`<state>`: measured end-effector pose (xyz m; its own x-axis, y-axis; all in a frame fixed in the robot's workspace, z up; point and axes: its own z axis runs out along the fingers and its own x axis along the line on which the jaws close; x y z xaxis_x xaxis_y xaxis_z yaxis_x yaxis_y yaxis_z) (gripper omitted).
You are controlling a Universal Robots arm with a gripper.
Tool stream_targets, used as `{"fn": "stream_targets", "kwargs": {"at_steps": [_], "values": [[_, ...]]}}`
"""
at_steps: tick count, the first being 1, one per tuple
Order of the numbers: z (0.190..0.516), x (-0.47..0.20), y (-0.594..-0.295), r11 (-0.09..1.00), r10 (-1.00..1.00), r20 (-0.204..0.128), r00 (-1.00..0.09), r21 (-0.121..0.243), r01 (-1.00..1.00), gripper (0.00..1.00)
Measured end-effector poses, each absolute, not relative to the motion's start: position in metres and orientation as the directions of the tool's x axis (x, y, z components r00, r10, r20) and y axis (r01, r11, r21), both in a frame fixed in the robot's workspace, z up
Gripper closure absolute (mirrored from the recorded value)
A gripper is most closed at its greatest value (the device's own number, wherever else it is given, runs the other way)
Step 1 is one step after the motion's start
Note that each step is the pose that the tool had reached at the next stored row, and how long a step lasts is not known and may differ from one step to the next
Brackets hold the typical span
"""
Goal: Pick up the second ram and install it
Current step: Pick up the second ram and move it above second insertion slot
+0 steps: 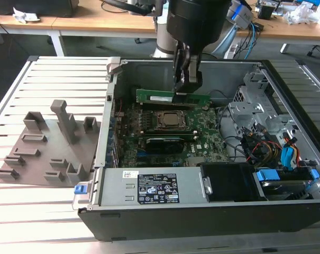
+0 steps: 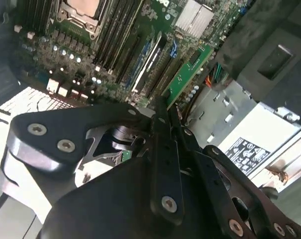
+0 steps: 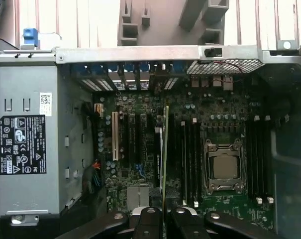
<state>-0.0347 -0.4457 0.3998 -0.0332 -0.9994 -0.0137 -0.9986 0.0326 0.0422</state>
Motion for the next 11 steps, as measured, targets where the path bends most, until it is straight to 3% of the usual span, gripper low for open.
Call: {"fn": "stream_targets", "kwargs": {"at_steps": [11], "values": [[0.382, -0.010, -0.406, 0.033, -0.999, -0.015, -0.033, 0.043, -0.999, 0.86]]}}
